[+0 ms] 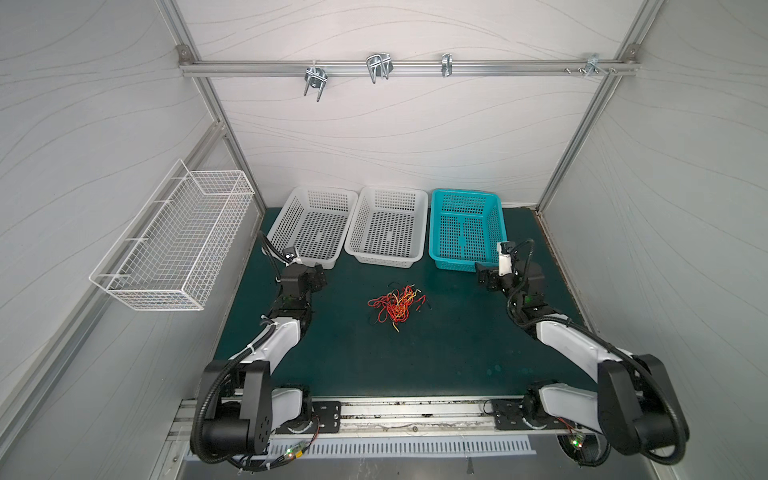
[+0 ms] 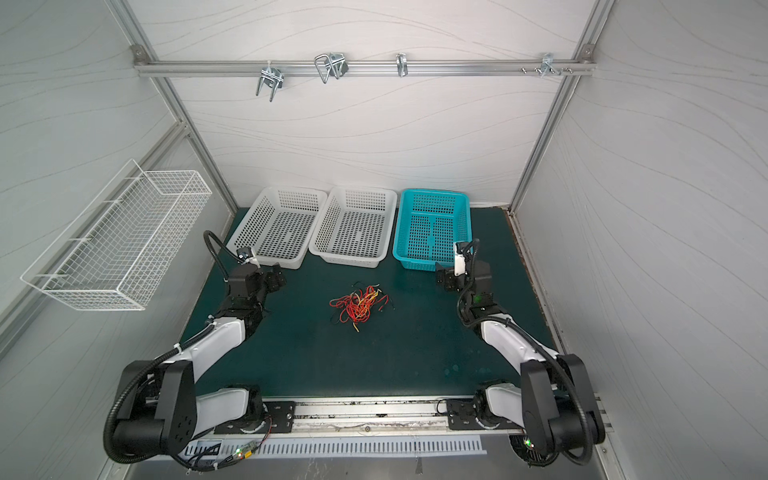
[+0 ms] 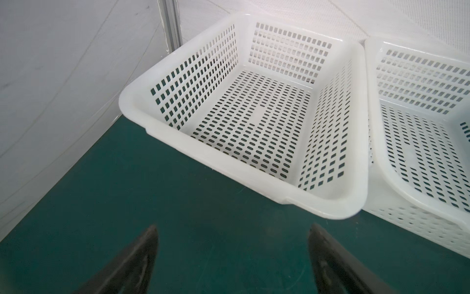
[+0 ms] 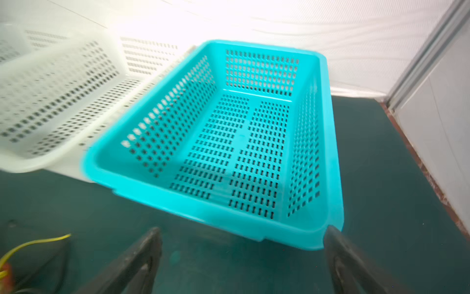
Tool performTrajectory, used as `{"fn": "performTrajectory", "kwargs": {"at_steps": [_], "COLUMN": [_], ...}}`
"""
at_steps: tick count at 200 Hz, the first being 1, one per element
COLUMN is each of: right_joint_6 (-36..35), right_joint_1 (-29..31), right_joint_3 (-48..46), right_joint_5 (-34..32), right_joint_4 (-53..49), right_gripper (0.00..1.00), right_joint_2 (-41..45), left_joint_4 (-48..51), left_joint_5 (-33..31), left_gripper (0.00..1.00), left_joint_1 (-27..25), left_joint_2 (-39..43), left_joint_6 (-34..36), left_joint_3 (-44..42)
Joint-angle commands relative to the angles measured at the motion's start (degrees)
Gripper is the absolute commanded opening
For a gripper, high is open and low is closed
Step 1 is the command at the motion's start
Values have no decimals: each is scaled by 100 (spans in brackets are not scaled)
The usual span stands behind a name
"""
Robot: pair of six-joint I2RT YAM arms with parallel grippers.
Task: Untangle the cables
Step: 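Move both grippers forward from rest toward the tangled wire bundle, then lower the right gripper onto the wire bundle while the left gripper approaches it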
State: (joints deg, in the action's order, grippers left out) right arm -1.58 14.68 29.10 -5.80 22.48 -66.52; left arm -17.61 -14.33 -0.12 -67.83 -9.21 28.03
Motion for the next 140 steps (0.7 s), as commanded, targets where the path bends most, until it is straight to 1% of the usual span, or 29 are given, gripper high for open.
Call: {"fn": "performTrajectory", "kwargs": {"at_steps": [1,8,19,38,46,64,83,100,113,140], "right_joint_6": [139,309,601,845,907,1080,1169,1238,1345,1702], "right_joint_1": [326,410,539,882,1081,1499,1997,2465,2742,3164], "right_joint_3": [160,273,406,538,601,796,1003,1243,1458,1835], "right_joint_5": [-337,-296,-234,-67,-84,-63,15,73,165,407], "right_joint_4": [-1123,-1465,-1859,-2199,-2321,-2579,-2720,-2794,-2820,-2586], "right_gripper": [99,99,99,99,99,95,91,87,84,74], "right_joint_2": [593,777,986,1263,1290,1178,900,543,217,-533], "left_joint_4": [1256,1419,1566,1701,1759,1883,1944,2080,2240,2250], "left_joint_5": [-125,-138,-111,-10,39,250,508,475,294,109], "left_gripper": [93,94,99,99,99,100,99,99,99,99], "left_joint_1": [-221,-322,-486,-800,-904,-1102,-1396,-1801,-2156,-2858], "left_joint_2": [613,871,1282,1918,2118,2421,2529,2487,2379,2173], "left_joint_6": [-222,-288,-360,-557,-762,-1250,-1551,-1654,-1704,-1848], "left_joint_3": [108,106,72,1,-30,-154,-320,-375,-343,-392]}}
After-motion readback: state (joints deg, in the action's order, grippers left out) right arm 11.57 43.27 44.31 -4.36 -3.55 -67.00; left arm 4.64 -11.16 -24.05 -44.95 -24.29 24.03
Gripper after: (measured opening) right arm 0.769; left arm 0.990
